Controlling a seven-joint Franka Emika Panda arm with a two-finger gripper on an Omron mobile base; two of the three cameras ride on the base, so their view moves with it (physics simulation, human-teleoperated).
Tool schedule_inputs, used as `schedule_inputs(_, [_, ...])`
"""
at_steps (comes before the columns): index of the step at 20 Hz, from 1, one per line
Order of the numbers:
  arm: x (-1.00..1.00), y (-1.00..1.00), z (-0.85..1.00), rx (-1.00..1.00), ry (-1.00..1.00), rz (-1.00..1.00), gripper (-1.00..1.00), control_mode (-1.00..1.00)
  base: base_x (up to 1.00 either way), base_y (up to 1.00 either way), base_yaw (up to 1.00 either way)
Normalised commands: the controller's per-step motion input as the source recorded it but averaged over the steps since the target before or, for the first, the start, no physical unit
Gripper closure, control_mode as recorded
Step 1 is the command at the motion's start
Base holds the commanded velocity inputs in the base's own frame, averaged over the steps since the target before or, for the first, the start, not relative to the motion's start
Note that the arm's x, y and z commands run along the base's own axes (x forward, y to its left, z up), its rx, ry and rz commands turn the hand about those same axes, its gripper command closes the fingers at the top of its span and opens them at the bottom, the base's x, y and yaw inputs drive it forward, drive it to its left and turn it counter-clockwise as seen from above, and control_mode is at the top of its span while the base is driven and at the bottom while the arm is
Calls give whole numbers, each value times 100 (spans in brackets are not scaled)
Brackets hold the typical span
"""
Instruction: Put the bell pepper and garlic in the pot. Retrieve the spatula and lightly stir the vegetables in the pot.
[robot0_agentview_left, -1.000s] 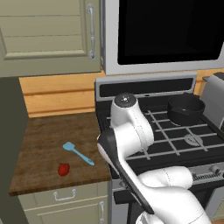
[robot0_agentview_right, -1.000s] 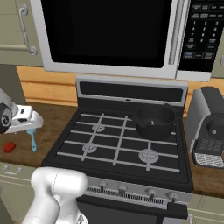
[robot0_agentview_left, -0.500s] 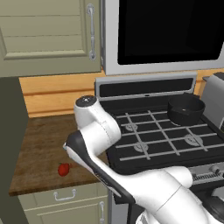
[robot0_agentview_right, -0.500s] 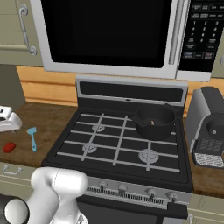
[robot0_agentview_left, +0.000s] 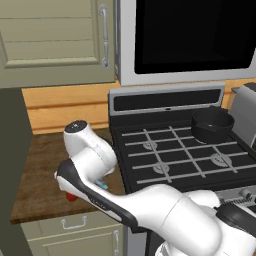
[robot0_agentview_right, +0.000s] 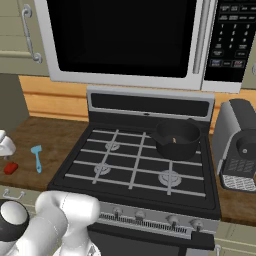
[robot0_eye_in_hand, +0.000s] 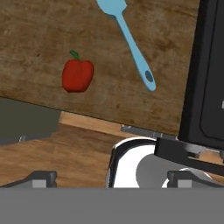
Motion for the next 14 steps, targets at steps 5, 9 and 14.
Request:
schedule_inputs(5, [10, 23, -49, 3, 0, -1, -100, -100, 0, 0, 0])
schedule_inputs(9, [25, 19, -42, 2, 0, -2, -100, -100, 0, 0, 0])
schedule_inputs(14, [35, 15, -27, 3, 0, -3, -100, -100, 0, 0, 0])
